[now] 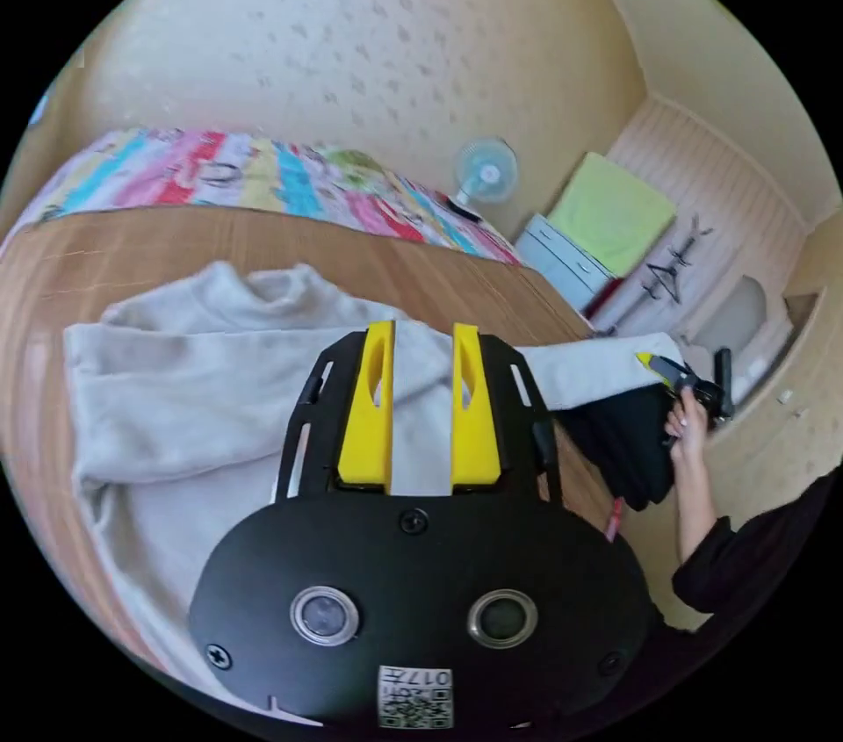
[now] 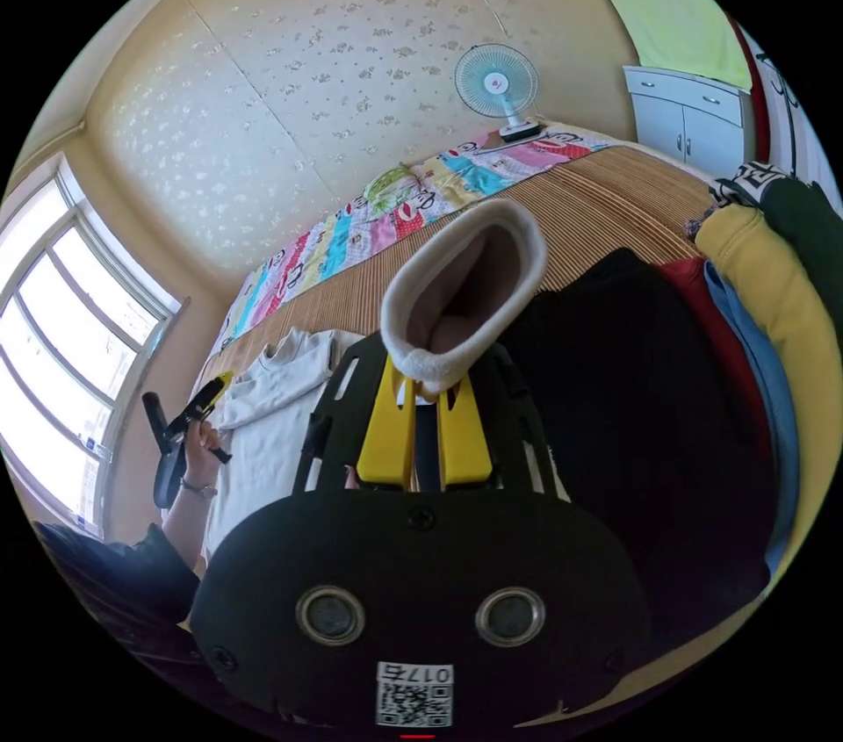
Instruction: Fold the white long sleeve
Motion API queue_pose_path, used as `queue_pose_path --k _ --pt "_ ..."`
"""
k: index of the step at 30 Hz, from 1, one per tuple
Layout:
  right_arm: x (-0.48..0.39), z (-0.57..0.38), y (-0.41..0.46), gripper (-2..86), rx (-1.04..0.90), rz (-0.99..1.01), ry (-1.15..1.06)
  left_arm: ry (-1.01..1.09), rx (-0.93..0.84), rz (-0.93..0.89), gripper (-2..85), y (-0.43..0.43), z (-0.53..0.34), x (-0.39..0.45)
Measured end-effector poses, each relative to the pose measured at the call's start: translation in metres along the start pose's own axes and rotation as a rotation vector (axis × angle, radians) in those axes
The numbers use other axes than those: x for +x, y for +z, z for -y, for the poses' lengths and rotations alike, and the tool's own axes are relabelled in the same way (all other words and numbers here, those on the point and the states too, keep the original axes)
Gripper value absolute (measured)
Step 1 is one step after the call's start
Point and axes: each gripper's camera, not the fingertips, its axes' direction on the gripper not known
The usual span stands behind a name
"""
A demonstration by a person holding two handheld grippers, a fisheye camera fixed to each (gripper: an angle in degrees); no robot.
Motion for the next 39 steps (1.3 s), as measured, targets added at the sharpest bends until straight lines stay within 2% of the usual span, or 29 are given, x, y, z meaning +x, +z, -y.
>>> queue_pose_path --k 2,4,6,8,10,15,18,20,22,24,26,27,29,30,32,33,36,39 --pt "0.004 -0.001 0.003 0.3 -0.001 0.026 0.007 -0.077 0.097 0.178 11.1 -0.053 0.001 -0.035" --pt "0.006 0.000 0.004 0.3 -0.002 0.044 0.021 -0.270 0.134 0.410 13.3 -0.102 0.013 -0.099" --pt "0.006 0.000 0.004 0.3 0.004 0.045 0.041 -0.413 0.077 0.460 14.4 -0.113 0.026 -0.155" --pt "0.005 -0.002 0.002 0.4 0.023 0.041 0.073 -0.510 -0.028 0.421 13.4 -0.099 0.041 -0.206" --pt "0.005 0.000 0.004 0.4 0.026 0.033 0.114 -0.581 -0.238 0.302 6.4 -0.057 0.059 -0.259" --pt "-0.025 0.033 0.007 0.6 0.041 -0.020 0.219 -0.574 -0.232 0.068 5.1 -0.056 0.079 -0.305" --pt "-0.103 0.066 0.013 1.1 0.117 0.048 0.118 -0.451 -0.163 0.075 7.3 -0.097 0.077 -0.285" --pt "-0.201 0.085 0.035 1.9 0.151 0.138 -0.027 -0.407 -0.089 0.078 9.1 -0.139 0.059 -0.263" --pt "-0.285 0.089 0.064 2.8 0.137 0.228 -0.148 -0.361 -0.097 0.029 10.0 -0.182 0.018 -0.229" --pt "-0.371 0.082 0.104 4.1 0.084 0.315 -0.253 -0.348 -0.113 0.000 10.3 -0.210 -0.027 -0.198" --pt "-0.476 0.049 0.181 6.9 -0.022 0.385 -0.342 -0.356 -0.120 -0.025 10.5 -0.231 -0.078 -0.169" --pt "-0.499 0.036 0.204 7.5 -0.054 0.392 -0.363 -0.390 -0.124 -0.042 10.8 -0.241 -0.112 -0.151" --pt "-0.580 -0.039 0.305 9.2 -0.215 0.405 -0.495 -0.460 -0.143 -0.093 11.2 -0.246 -0.159 -0.130" --pt "-0.596 -0.064 0.333 9.5 -0.284 0.397 -0.537 -0.487 -0.150 -0.118 11.3 -0.248 -0.182 -0.117" --pt "-0.624 -0.158 0.413 8.5 -0.582 0.311 -0.627 -0.508 -0.139 -0.102 11.3 -0.256 -0.207 -0.100" --pt "-0.623 -0.178 0.420 8.1 -0.629 0.294 -0.635 -0.493 -0.118 -0.080 11.2 -0.266 -0.216 -0.093" --pt "-0.580 -0.241 0.371 5.9 -0.601 0.318 -0.696 -0.454 -0.142 0.000 11.3 -0.291 -0.220 -0.094" --pt "-0.484 -0.254 0.296 5.5 -0.613 0.243 -0.592 -0.437 -0.137 0.061 13.0 -0.312 -0.219 -0.110"
